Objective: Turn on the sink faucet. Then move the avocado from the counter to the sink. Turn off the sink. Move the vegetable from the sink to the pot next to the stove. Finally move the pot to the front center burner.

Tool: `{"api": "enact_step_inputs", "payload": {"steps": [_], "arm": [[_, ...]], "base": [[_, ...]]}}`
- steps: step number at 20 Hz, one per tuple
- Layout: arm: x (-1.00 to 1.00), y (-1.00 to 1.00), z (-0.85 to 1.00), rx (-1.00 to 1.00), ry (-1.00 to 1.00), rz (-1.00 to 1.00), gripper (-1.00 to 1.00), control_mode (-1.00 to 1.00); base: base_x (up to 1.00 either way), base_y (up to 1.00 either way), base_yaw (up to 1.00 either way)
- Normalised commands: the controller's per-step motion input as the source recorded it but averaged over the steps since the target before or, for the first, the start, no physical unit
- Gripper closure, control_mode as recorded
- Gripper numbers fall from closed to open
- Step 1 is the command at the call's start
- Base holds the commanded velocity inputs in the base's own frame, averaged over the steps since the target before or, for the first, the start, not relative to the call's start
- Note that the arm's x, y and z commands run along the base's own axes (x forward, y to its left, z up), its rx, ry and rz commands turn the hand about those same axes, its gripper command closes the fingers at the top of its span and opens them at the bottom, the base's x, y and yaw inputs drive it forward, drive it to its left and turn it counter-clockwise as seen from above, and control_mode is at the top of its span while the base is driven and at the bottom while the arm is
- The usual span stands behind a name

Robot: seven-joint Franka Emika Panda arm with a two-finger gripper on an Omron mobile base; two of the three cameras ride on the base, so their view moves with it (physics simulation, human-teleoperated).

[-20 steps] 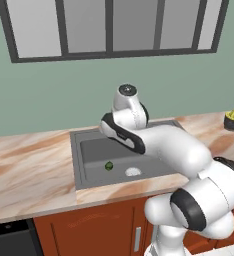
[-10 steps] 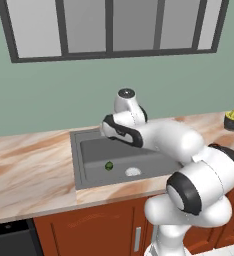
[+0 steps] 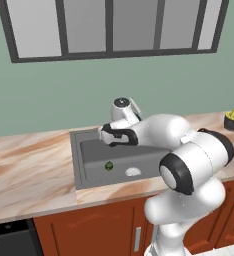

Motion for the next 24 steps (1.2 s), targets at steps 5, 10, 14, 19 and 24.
{"api": "enact_step_inputs", "payload": {"steps": [5, 10, 14, 19, 24], "arm": [[0.12, 0.00, -0.46, 0.00, -0.02, -0.17, -1.00, -1.00], [0.04, 0.00, -0.29, 0.01, 0.00, -0.11, -1.00, -1.00], [0.00, 0.00, -0.38, 0.05, 0.00, -0.05, -1.00, -1.00], [0.06, 0.00, -0.44, 0.04, 0.00, -0.01, -1.00, -1.00], [0.28, 0.00, -0.46, 0.00, 0.00, -0.03, -1.00, -1.00]], "base": [[0.00, 0.00, 0.00], [0.00, 0.00, 0.00], [0.00, 0.00, 0.00], [0.00, 0.00, 0.00], [0.00, 0.00, 0.00]]}}
